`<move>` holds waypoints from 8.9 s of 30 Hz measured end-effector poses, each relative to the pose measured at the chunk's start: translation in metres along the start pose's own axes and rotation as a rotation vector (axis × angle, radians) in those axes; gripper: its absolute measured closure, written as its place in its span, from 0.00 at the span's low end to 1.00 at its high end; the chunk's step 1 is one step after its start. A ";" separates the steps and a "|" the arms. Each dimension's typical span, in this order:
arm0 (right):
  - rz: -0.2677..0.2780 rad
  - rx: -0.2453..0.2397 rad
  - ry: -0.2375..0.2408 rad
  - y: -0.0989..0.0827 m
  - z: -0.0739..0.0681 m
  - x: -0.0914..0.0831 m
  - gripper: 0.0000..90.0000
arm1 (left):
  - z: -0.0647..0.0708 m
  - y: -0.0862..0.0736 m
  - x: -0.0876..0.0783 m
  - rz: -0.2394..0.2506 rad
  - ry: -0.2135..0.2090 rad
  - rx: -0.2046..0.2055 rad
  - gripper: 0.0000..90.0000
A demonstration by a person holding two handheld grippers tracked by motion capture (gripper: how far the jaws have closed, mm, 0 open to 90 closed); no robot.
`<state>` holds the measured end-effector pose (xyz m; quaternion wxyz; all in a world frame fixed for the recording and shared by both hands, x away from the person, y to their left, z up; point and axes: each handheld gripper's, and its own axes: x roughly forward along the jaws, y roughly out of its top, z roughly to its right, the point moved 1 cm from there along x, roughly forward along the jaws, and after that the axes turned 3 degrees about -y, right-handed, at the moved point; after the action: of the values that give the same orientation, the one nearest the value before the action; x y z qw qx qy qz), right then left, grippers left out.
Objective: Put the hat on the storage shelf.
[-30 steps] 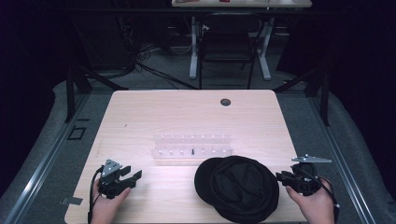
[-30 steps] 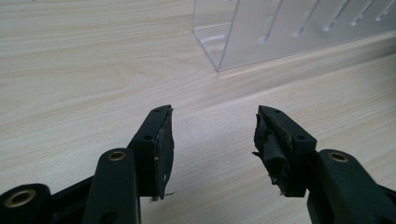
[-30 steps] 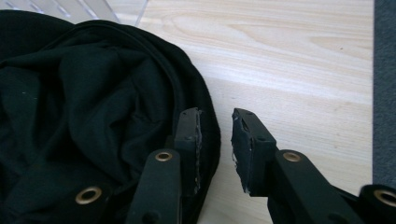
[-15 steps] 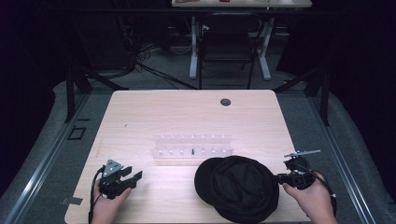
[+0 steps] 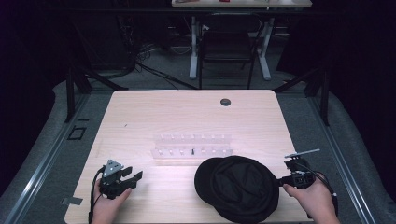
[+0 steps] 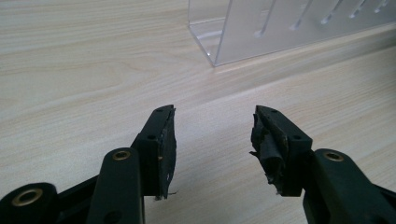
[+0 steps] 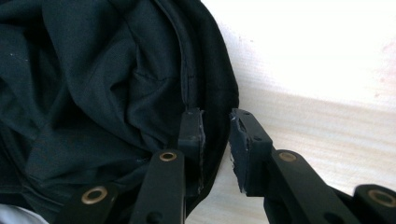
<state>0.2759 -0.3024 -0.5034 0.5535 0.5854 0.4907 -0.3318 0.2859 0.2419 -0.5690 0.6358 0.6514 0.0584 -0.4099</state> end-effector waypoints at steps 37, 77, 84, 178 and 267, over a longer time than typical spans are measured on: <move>-0.087 0.151 0.107 0.000 0.016 0.023 0.86 | 0.001 0.000 0.002 -0.009 0.001 0.009 0.55; -0.086 0.193 0.325 0.005 0.021 -0.005 0.98 | 0.000 0.000 0.002 -0.011 0.002 -0.006 0.55; -0.077 0.200 0.389 0.010 0.019 -0.021 0.98 | 0.000 0.000 0.002 -0.012 0.003 -0.005 0.55; 0.221 0.188 0.910 0.087 -0.040 -0.147 0.98 | -0.002 -0.001 0.003 0.011 -0.006 -0.008 0.47; 0.169 0.156 0.880 0.200 -0.131 -0.088 0.98 | -0.003 0.002 0.002 0.024 -0.033 -0.012 0.48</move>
<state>0.4172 -0.1740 -0.3347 0.2717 0.7487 0.6033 -0.0408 0.2900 0.2431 -0.5694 0.6454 0.6414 0.0424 -0.4126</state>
